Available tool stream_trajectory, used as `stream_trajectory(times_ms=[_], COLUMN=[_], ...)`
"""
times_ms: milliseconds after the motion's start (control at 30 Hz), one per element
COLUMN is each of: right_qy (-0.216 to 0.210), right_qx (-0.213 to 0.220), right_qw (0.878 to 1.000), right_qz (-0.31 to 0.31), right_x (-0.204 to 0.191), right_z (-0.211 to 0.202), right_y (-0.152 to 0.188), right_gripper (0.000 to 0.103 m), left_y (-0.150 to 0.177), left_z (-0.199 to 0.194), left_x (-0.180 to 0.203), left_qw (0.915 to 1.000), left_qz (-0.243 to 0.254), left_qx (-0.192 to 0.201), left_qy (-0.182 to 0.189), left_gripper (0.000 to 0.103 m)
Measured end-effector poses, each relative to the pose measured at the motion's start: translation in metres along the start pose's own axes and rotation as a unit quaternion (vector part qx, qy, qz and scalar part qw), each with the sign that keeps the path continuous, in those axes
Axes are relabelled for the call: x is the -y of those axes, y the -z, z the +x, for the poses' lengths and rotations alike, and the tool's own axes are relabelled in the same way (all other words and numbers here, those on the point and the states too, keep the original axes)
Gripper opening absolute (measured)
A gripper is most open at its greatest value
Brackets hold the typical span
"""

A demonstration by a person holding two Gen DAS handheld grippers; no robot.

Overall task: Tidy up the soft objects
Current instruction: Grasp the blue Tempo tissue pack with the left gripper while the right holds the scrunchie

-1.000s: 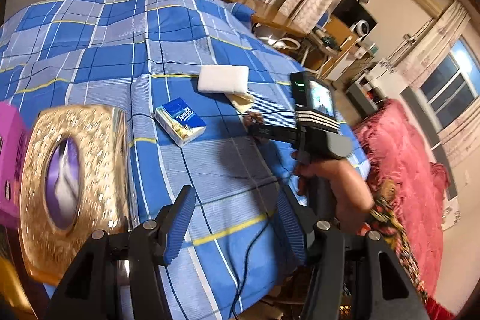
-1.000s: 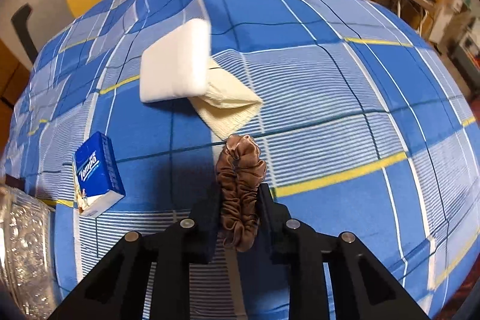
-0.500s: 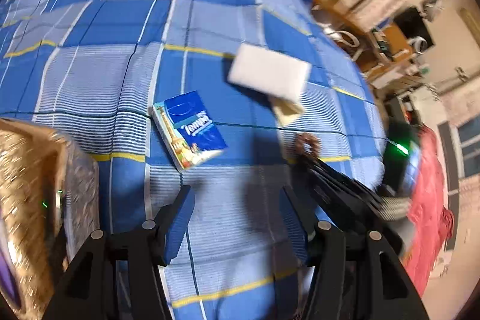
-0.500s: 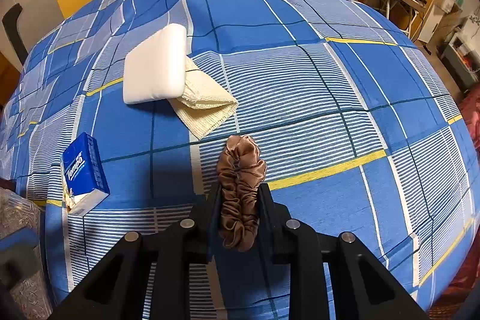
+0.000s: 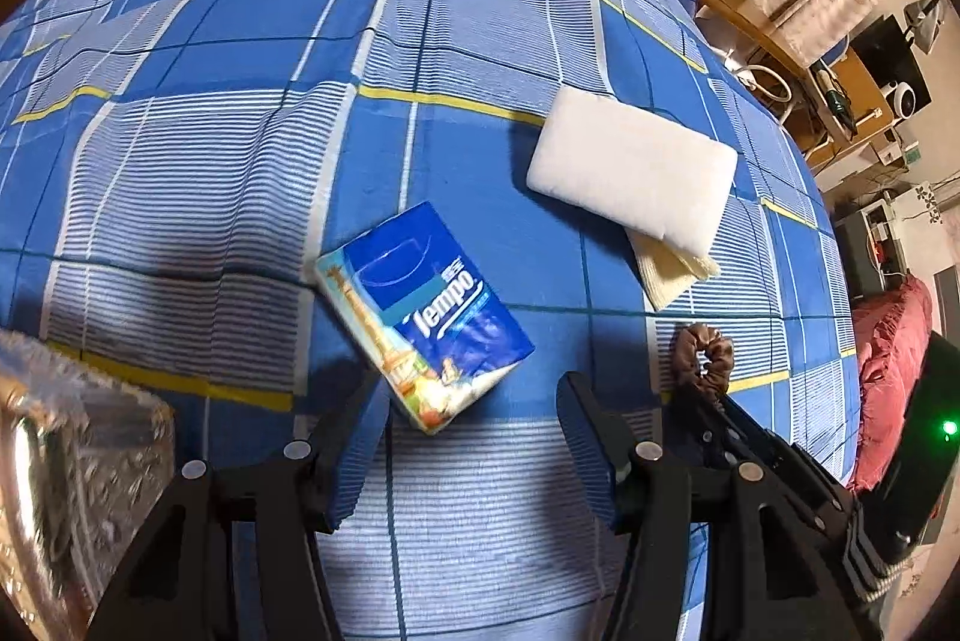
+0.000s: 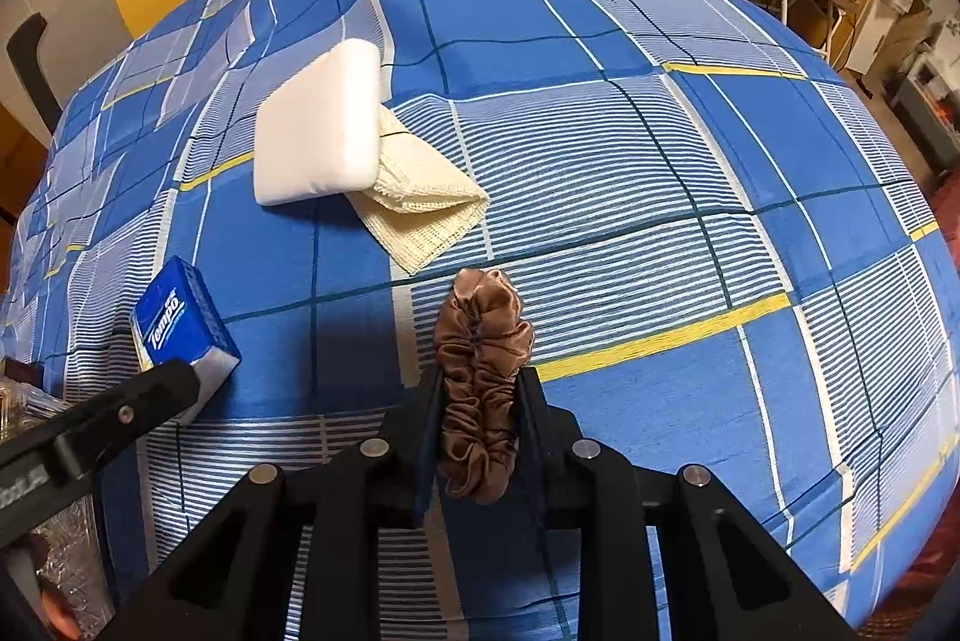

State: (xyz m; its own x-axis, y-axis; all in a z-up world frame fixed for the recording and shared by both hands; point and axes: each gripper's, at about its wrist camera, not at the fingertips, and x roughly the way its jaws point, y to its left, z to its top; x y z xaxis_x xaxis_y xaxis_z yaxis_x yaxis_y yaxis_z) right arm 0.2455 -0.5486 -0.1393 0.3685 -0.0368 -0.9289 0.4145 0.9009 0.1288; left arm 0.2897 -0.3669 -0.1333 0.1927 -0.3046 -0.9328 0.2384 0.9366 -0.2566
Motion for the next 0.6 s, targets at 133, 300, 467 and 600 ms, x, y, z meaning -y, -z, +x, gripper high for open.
stream_trajectory(times_ms=[133, 300, 467, 600], right_qy=[-0.003, -0.005, -0.008, -0.011], right_qx=[-0.001, -0.002, -0.003, -0.004], right_qw=[1.000, 1.000, 1.000, 1.000], right_qz=[0.000, 0.001, 0.000, 0.002], right_x=[0.000, 0.001, 0.002, 0.002], right_z=[0.000, 0.000, 0.000, 0.001], right_y=[0.000, 0.000, -0.002, -0.002], right_gripper=[0.024, 0.024, 0.024, 0.025], left_y=[-0.004, -0.003, -0.003, -0.011], left_z=[0.004, 0.013, 0.003, 0.005], left_x=[-0.002, -0.009, -0.016, -0.013], left_qw=[0.9998, 0.9995, 0.9973, 0.9974], left_qz=[0.005, -0.005, -0.037, -0.040], left_qx=[0.010, 0.003, 0.032, 0.019], left_qy=[0.018, 0.030, 0.054, 0.057], left_gripper=[0.059, 0.058, 0.059, 0.070])
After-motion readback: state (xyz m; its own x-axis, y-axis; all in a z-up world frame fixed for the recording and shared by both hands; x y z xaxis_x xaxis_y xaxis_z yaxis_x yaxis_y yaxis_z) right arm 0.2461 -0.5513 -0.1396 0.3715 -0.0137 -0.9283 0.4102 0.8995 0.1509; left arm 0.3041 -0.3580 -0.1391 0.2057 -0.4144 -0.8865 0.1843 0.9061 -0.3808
